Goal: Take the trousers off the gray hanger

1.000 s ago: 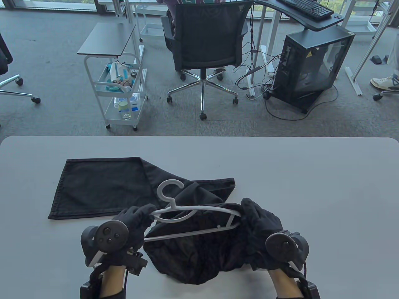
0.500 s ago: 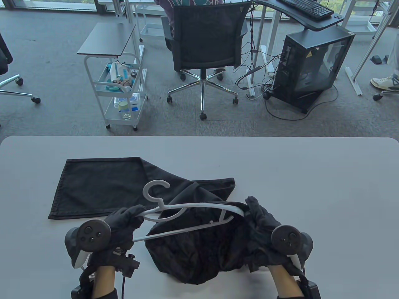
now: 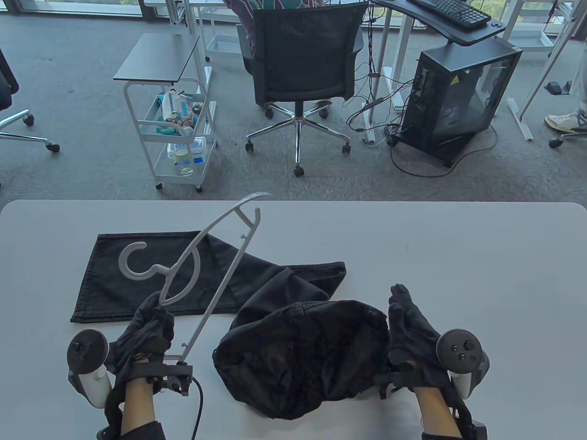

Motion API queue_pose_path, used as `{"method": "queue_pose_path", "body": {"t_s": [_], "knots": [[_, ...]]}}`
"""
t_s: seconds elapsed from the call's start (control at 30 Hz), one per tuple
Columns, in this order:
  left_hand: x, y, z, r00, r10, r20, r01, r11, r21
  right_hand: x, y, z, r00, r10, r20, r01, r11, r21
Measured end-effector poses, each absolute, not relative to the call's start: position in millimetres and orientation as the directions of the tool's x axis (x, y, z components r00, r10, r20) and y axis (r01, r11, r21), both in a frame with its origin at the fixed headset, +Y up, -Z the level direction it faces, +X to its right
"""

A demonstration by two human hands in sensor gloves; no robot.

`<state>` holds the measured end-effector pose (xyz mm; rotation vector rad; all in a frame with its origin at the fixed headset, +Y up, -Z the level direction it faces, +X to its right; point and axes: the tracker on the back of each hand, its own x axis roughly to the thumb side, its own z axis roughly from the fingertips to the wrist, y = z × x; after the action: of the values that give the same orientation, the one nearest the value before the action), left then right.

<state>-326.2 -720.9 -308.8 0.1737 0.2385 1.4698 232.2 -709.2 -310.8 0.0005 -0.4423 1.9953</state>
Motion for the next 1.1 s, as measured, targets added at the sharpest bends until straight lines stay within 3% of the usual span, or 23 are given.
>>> {"method": "queue_pose_path", "body": {"t_s": [0.23, 0.5, 0.63, 1.0, 1.1], "knots": [[-334.6, -756.3, -316.9, -0.118, 0.938, -0.325, -0.973, -0.044, 0.224, 244.0, -715.2, -311.1, -0.426, 0.893, 0.147, -0.875, -0.365, -0.318], [-339.3, -785.3, -322.1, -0.09, 0.853, -0.514, -0.968, 0.047, 0.246, 242.3, -717.6, -311.6, -0.428, 0.894, 0.133, -0.878, -0.377, -0.294], [-337.3, -789.8, -322.6, -0.039, 0.843, -0.536, -0.946, 0.142, 0.292, 241.0, -718.1, -312.3, -0.426, 0.895, 0.132, -0.883, -0.379, -0.278], [-331.7, -771.4, -315.3, -0.053, 0.918, -0.393, -0.955, 0.069, 0.289, 244.8, -721.7, -311.9, -0.411, 0.905, 0.107, -0.887, -0.37, -0.277], [-332.6, -764.9, -309.8, 0.025, 0.917, -0.399, -0.933, 0.164, 0.319, 246.0, -722.3, -311.6, -0.411, 0.907, 0.098, -0.886, -0.371, -0.28]]}}
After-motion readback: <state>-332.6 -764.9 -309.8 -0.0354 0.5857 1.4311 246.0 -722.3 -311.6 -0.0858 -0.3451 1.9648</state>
